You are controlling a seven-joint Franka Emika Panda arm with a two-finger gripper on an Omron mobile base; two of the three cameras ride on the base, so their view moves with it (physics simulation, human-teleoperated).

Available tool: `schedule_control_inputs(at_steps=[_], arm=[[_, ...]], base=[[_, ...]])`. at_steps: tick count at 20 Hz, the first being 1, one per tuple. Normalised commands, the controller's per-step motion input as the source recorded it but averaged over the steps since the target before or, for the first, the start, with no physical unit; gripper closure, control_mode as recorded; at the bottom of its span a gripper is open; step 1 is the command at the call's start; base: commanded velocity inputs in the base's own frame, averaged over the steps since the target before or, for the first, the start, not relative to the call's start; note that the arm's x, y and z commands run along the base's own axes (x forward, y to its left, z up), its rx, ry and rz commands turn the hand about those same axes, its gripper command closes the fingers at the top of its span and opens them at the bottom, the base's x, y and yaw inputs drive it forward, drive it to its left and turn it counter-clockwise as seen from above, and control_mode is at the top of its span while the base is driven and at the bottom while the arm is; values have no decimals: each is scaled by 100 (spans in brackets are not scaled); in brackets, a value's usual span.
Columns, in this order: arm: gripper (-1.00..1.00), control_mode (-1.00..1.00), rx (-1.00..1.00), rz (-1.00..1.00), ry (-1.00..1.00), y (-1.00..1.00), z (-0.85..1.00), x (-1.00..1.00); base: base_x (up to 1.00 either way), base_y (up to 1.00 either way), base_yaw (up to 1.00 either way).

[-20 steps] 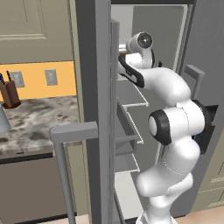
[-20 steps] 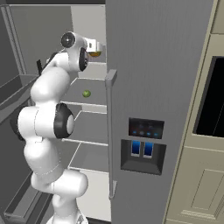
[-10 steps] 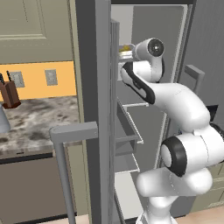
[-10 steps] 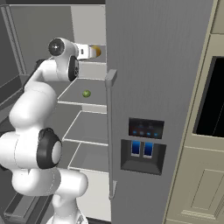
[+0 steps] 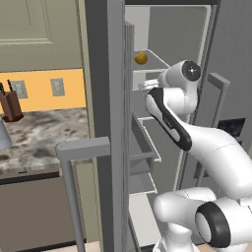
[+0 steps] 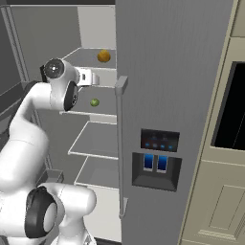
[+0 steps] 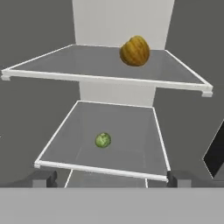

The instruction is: Move the squash and brussel sprout from the second highest shelf to the top shelf to make space. Then, place the pitcher from the counter on the cleared second highest shelf.

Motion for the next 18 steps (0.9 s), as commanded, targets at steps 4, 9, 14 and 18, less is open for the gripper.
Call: schedule_control_inputs(at_steps=[4, 9, 14, 18], arm=[[-100, -100, 0, 2, 26, 0, -58, -48], [-100, -100, -3, 0, 32, 0, -57, -10], [-100, -100, -1, 0, 18, 0, -49, 15], [-100, -100, 0, 0, 8, 0, -39, 36]], base=[[0, 0, 0], [0, 0, 0], [0, 0, 0], [0, 0, 0]])
